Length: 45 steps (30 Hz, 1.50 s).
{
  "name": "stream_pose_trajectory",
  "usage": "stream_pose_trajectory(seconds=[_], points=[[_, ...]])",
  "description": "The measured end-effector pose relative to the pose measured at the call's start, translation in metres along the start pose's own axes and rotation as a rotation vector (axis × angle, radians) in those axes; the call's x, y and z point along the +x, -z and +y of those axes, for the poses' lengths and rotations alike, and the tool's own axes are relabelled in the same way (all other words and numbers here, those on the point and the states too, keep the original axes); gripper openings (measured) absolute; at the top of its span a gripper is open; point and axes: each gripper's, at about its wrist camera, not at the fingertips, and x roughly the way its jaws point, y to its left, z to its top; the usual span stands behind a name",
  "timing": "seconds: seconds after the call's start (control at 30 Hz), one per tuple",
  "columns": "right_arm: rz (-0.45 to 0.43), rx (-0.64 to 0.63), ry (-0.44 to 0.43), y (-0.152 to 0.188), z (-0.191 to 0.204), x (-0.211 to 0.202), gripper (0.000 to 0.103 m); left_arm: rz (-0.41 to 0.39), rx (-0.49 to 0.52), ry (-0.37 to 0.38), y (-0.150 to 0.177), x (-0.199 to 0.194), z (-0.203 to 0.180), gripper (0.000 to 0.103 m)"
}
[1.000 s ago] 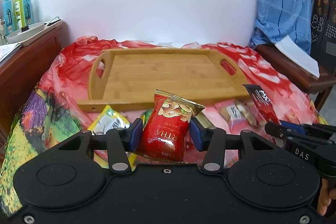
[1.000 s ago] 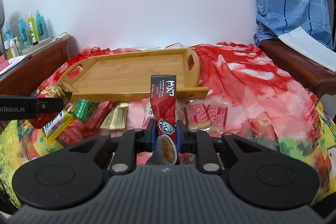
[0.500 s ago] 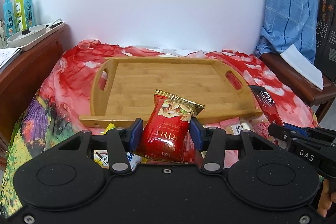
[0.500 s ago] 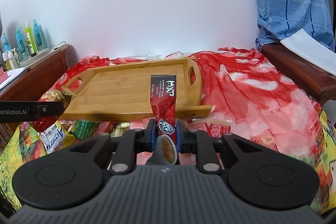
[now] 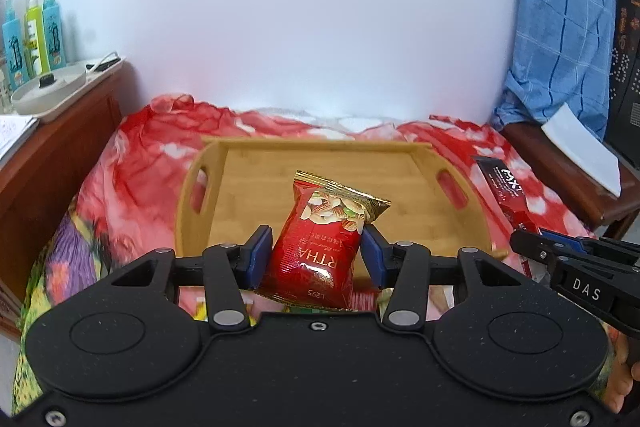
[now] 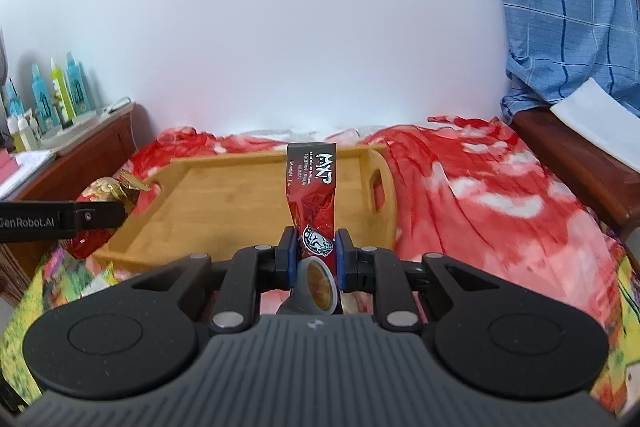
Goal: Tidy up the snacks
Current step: 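Lift the red nut bag and MXP stick over the bamboo tray with both tools, then lower both snacks onto the tray and open both tools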
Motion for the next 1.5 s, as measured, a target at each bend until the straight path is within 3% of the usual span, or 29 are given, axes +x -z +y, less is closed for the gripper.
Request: stream_pose_trajectory(seconds=[0.23, 0.57, 0.67, 0.83, 1.5], points=[[-0.002, 0.008, -0.029, -0.02, -0.003, 0.027, 0.023, -0.006, -0.001, -0.012, -0.024, 0.023, -0.004, 0.046], [0.056, 0.031, -0.084, -0.048, -0.006, 0.071, 0.023, 0.061, -0.089, -0.019, -0.048, 0.078, 0.004, 0.046], [0.053, 0.025, -0.095, -0.047, -0.01, 0.089, 0.023, 0.089, -0.116, -0.037, -0.05, 0.098, 0.008, 0.046], [0.087, 0.126, -0.111, -0.042, -0.027, 0.119, 0.023, 0.135, -0.146, -0.059, -0.045, 0.129, 0.008, 0.046], [0.225, 0.111, -0.061, -0.03, -0.035, 0.172, 0.023, 0.207, -0.175, -0.133, -0.035, 0.197, 0.005, 0.046]])
